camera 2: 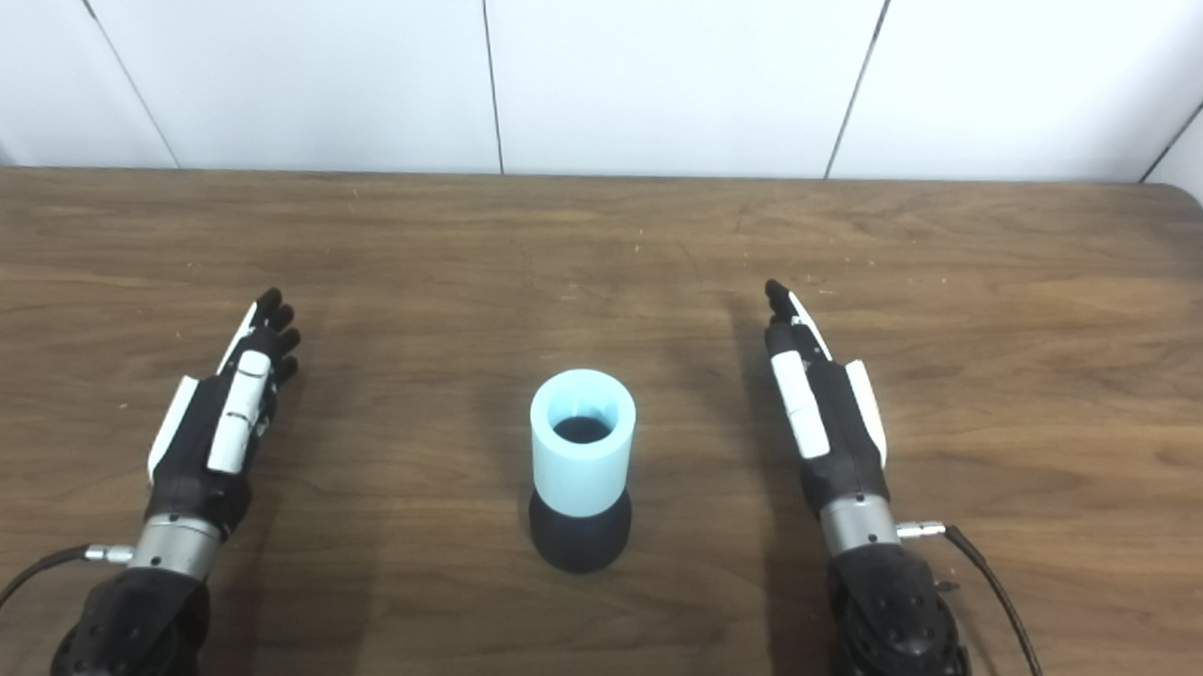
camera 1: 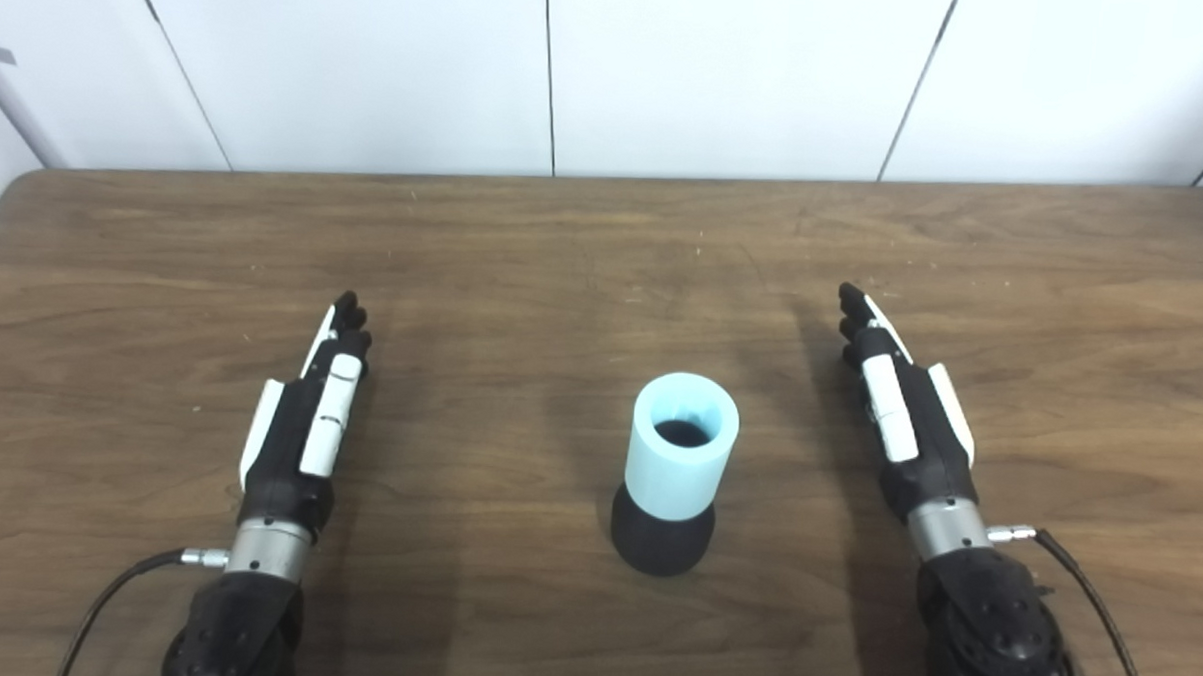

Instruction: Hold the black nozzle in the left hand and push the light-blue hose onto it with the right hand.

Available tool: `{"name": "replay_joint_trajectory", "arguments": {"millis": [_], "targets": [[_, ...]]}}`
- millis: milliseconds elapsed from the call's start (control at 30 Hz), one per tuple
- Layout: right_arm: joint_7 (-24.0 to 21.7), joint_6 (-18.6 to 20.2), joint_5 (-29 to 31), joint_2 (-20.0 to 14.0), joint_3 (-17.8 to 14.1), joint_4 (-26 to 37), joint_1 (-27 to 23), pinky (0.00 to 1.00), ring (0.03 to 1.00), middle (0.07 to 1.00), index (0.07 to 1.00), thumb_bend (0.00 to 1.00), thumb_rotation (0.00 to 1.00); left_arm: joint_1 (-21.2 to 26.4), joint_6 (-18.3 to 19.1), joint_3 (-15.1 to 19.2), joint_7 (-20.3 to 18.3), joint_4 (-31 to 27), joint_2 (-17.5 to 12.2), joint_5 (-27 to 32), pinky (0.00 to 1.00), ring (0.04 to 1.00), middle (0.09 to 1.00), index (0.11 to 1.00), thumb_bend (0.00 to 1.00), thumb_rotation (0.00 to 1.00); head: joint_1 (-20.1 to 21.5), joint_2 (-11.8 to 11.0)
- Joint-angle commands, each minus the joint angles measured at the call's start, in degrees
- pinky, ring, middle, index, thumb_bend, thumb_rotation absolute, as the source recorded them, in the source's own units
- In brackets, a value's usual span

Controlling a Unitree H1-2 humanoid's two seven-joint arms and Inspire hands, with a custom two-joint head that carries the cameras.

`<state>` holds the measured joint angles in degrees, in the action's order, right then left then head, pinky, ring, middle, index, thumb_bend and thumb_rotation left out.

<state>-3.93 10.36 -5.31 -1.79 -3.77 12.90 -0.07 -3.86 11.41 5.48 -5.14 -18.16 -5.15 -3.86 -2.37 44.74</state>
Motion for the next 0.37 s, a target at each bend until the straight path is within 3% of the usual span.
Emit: {"name": "replay_joint_trajectory", "arguments": {"millis": [0, 333], "targets": [[0.8, -3.2, 0.8, -0.4, 0.0, 0.7, -1.2, 0.98, 0.989, 0.974, 0.952, 0.49, 1.0, 1.1, -2.5, -0.1, 0.8, -0.6, -0.2, 0.7, 0.99, 0.994, 1.0, 1.0, 0.43, 1.0, -0.1, 0.0], [1.3, -3.2, 1.1, -0.8, 0.4, 0.7, -1.1, 0.98, 0.989, 0.971, 0.952, 0.49, 1.0, 1.1, -2.7, -0.1, 0.8, -0.5, -0.3, 0.7, 0.99, 0.994, 1.0, 0.999, 0.43, 1.0, -0.1, 0.0]]}}
